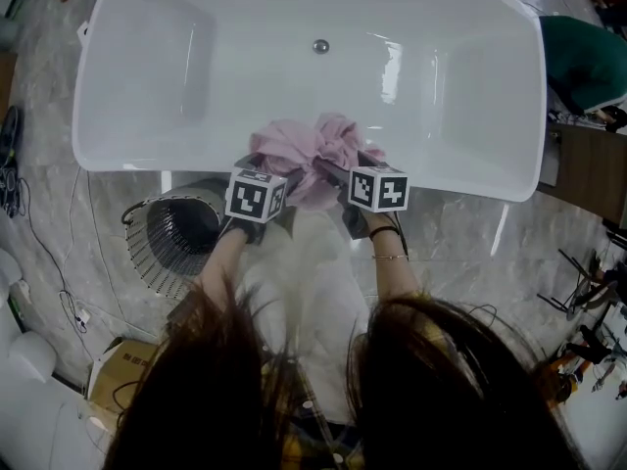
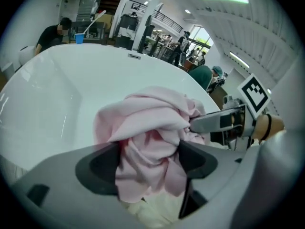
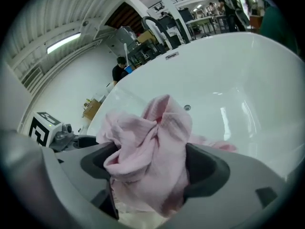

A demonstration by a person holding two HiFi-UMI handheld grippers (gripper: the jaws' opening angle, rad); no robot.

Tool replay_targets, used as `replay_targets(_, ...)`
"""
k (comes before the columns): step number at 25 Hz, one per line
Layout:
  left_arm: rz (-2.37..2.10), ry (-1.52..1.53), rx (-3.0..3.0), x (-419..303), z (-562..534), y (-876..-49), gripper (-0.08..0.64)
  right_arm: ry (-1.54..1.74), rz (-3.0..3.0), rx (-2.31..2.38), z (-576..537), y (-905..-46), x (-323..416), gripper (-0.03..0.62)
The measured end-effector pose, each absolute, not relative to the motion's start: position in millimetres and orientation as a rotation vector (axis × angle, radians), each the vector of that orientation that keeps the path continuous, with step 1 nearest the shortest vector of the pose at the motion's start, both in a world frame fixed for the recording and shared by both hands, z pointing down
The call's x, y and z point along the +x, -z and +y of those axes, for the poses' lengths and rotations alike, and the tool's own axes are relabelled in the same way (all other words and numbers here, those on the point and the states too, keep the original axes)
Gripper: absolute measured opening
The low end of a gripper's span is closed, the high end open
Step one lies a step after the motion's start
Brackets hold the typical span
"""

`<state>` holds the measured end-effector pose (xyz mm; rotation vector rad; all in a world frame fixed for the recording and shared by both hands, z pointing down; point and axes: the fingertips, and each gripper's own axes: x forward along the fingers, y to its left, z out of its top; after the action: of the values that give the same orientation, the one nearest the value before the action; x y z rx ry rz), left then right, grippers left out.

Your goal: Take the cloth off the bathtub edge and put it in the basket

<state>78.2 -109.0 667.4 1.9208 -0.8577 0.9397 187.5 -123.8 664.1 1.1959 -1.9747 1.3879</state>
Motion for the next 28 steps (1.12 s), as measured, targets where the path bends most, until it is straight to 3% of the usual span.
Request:
replay_targets(7,-0.874,-0.941,1.925,79.8,-106.8,-670.6,0.360,-1.490,-1.967,1.114,-120.8,-665.4,180.1,0.406)
replay_targets(12,-0.856,-0.920,1.929,82.4,-103.8,-670.1,0.300,-1.415,-2.047,1.089,-121.0,-658.2,171.7,0.271)
replay_targets(16,-0.868,-0.918,1.933,84.6,-102.0,-664.0,0.194,-1.341,-2.083,1.057,-121.2,-649.2,166.0,0.197)
replay_targets(19,-0.890,-0.909,1.935,84.5,-100.0,-661.1,0.135,-1.307,-2.099,1.052,-120.2,-645.3,161.8,0.186)
replay_targets(28,-0.929,-0.864,1.929,78.7,-99.4,-649.9,0.104,-1.254,-2.149,1.008,-120.1,-631.9,151.1,0.169)
